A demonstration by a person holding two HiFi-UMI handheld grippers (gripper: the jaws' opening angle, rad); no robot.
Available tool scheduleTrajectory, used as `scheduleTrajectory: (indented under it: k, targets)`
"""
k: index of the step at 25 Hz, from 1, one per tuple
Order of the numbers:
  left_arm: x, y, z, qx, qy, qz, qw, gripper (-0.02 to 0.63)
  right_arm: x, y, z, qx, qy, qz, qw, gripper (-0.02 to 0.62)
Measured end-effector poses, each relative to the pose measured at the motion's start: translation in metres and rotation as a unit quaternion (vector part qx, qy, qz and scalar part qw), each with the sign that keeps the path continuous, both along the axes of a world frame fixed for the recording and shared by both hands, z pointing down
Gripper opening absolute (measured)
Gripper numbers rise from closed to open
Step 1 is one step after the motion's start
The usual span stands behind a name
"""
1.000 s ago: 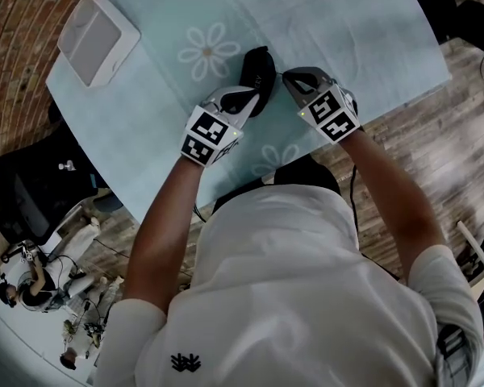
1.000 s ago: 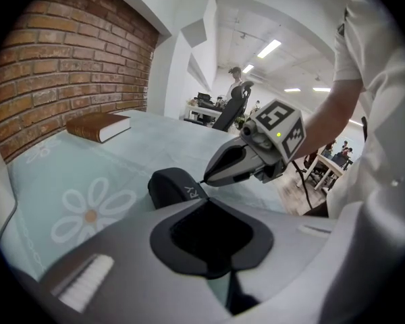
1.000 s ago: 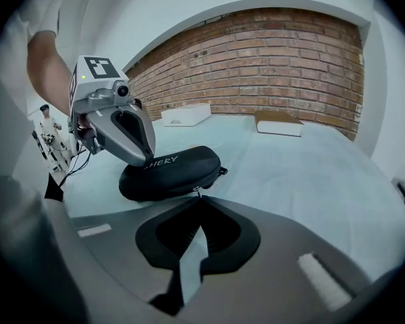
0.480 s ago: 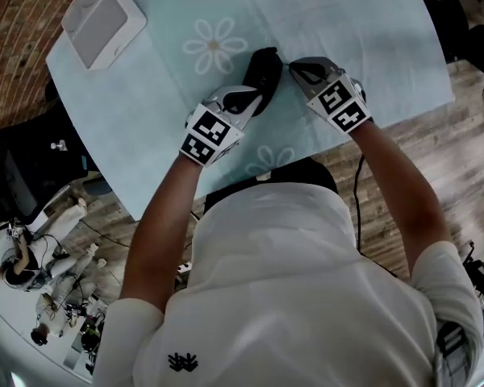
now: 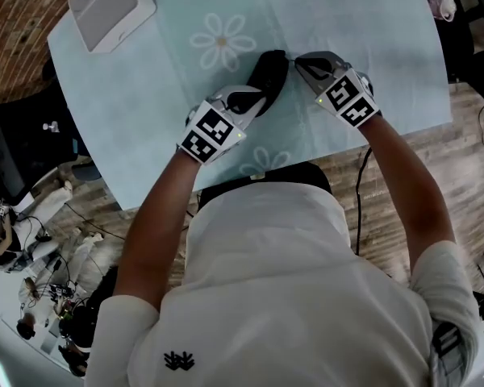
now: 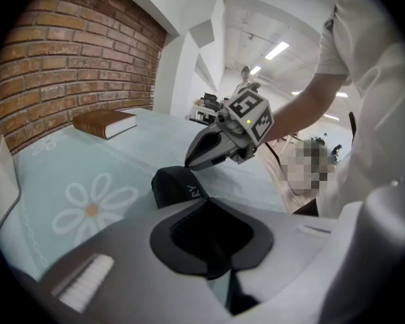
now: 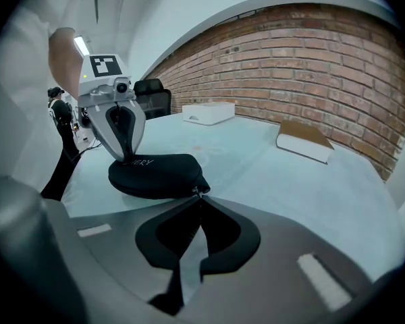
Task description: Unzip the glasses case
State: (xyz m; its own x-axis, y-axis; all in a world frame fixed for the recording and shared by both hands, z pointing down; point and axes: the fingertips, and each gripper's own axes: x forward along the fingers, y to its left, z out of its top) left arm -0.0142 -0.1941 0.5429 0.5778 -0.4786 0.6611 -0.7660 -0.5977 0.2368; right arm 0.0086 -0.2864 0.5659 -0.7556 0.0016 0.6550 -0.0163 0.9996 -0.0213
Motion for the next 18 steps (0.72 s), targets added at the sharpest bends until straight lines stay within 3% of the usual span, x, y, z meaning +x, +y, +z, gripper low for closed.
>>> scheduleTrajectory:
  k: [18]
  targets:
    - [0.007,0.003,-0.003,-0.01,0.018,0.002,0.9998,0.055,-0.019,-0.012,-0.006,0.011,0.008,-0.098,0.995,0.005]
